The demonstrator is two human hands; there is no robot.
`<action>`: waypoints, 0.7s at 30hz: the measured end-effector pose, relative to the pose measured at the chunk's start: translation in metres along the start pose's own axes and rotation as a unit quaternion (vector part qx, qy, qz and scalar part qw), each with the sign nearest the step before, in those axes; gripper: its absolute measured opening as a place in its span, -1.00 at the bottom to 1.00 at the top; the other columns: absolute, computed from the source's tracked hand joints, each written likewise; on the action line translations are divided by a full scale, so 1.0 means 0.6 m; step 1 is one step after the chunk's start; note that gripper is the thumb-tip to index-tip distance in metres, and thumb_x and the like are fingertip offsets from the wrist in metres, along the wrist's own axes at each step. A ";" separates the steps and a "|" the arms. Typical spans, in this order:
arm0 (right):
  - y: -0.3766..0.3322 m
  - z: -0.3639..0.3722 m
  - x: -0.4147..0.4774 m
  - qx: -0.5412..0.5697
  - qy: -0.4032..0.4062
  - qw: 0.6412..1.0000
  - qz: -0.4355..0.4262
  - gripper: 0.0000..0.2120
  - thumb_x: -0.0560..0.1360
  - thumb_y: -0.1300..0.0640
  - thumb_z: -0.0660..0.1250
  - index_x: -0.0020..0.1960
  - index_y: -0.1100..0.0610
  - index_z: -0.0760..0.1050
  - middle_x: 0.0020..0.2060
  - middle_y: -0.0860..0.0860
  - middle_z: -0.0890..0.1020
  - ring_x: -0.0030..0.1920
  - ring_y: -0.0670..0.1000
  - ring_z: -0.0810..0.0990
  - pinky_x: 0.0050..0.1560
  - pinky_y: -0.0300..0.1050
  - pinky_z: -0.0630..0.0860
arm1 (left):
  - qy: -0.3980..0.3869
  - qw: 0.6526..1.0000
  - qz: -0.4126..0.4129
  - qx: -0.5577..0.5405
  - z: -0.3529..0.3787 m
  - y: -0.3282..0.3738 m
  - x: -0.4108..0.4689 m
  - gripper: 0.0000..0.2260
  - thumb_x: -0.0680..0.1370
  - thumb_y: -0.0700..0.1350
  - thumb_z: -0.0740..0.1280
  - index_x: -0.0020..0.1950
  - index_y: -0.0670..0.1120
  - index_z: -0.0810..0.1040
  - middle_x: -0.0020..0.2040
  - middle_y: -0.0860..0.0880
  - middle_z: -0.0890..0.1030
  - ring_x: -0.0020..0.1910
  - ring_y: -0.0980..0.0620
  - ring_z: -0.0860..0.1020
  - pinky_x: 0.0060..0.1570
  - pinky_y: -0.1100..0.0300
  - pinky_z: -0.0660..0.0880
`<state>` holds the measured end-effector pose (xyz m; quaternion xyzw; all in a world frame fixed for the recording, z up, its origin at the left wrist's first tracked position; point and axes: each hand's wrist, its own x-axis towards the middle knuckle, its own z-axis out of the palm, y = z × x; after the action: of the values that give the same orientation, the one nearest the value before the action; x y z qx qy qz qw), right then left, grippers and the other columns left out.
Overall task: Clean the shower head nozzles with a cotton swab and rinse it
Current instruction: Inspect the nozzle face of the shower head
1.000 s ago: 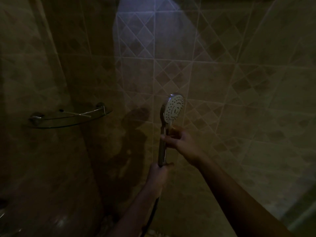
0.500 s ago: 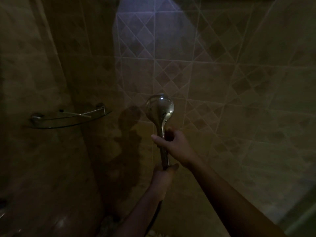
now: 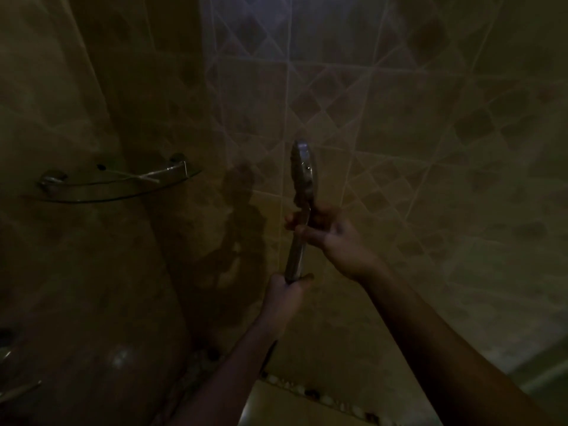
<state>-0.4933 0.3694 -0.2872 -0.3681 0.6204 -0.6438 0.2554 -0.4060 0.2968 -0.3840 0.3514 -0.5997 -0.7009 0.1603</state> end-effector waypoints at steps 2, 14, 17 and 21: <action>0.015 0.003 0.010 0.028 0.005 0.999 -0.014 -0.68 0.51 0.46 0.30 0.23 0.26 0.49 0.10 0.24 0.61 0.17 0.16 0.60 0.31 0.08 0.50 | 0.003 1.000 -0.006 0.020 -0.007 -0.008 0.019 -0.82 0.44 -0.10 0.50 -0.10 -0.15 0.57 -0.28 -0.11 0.56 -0.24 -0.10 0.58 -0.25 0.04 0.51; 0.184 0.004 0.084 0.080 0.020 0.996 0.036 -0.72 0.58 0.36 0.27 0.24 0.15 0.53 0.09 0.10 0.67 0.22 0.17 0.62 0.35 0.16 0.47 | 0.009 0.987 -0.027 0.157 -0.039 -0.183 0.183 -0.70 0.44 -0.02 0.49 -0.49 0.02 0.56 -0.53 0.00 0.50 -0.46 0.14 0.46 -0.36 0.22 0.33; 0.257 0.003 0.091 0.050 0.026 0.997 0.044 -0.76 0.58 0.35 0.29 0.15 0.10 0.58 0.07 -0.02 0.68 0.23 0.13 0.61 0.33 0.10 0.49 | -0.008 0.967 -0.003 0.256 -0.051 -0.243 0.219 -0.63 0.49 0.02 0.43 -0.47 -0.07 0.49 -0.49 -0.03 0.42 -0.49 0.19 0.42 -0.36 0.25 0.31; 0.402 -0.002 0.085 0.007 0.024 0.996 0.091 -0.78 0.58 0.35 0.28 0.21 0.28 0.56 0.12 0.08 0.68 0.20 0.01 0.64 0.22 -0.14 0.56 | -0.036 0.947 -0.011 0.318 -0.072 -0.374 0.268 -0.51 0.53 0.12 0.36 -0.50 -0.10 0.32 -0.51 -0.04 0.35 -0.51 0.12 0.37 -0.33 0.21 0.29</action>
<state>-0.5556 0.3061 -0.5170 -0.2925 0.6528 -0.6310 0.3001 -0.4448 0.2128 -0.6473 0.3652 -0.7929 -0.4876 0.0110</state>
